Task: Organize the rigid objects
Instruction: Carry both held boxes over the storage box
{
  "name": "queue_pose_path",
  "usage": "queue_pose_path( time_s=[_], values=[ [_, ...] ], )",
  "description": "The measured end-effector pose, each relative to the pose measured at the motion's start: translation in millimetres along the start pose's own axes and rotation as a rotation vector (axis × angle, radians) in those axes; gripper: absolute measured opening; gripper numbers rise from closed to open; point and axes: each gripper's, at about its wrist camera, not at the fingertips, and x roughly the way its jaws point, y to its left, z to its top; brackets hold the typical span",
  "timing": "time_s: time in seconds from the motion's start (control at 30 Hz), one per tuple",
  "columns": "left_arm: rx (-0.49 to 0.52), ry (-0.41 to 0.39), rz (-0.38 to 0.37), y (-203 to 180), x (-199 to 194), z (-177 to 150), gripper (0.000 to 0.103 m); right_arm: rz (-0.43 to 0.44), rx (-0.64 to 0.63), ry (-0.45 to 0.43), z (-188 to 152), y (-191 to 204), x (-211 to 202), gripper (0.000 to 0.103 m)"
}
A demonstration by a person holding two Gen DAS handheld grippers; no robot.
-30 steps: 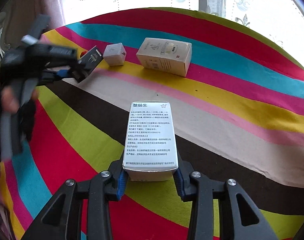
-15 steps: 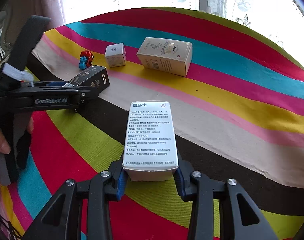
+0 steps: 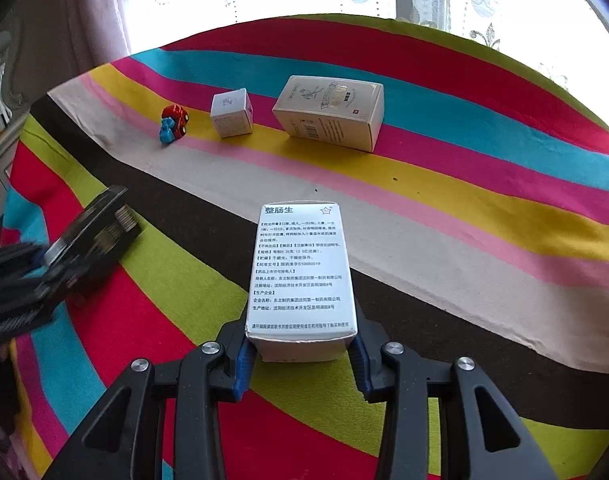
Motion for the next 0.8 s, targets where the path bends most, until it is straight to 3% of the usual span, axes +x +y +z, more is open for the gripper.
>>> queue_pose_path(
  time_s=[0.1,0.23,0.4,0.8],
  values=[
    [0.006,0.012,0.009,3,-15,-13,0.042,-0.031,-0.016,0.002,-1,6,0,0.040],
    [0.029,0.011,0.025,6,-44,-32,0.042,-0.029,0.066,0.016,-13,12,-14,0.040],
    [0.046,0.030,0.021,7,-71,-57,0.042,-0.027,0.098,0.017,-36,44,-44,0.040],
    [0.100,0.009,0.016,-1,-122,-95,0.042,-0.022,0.042,-0.006,-65,102,-103,0.040]
  ],
)
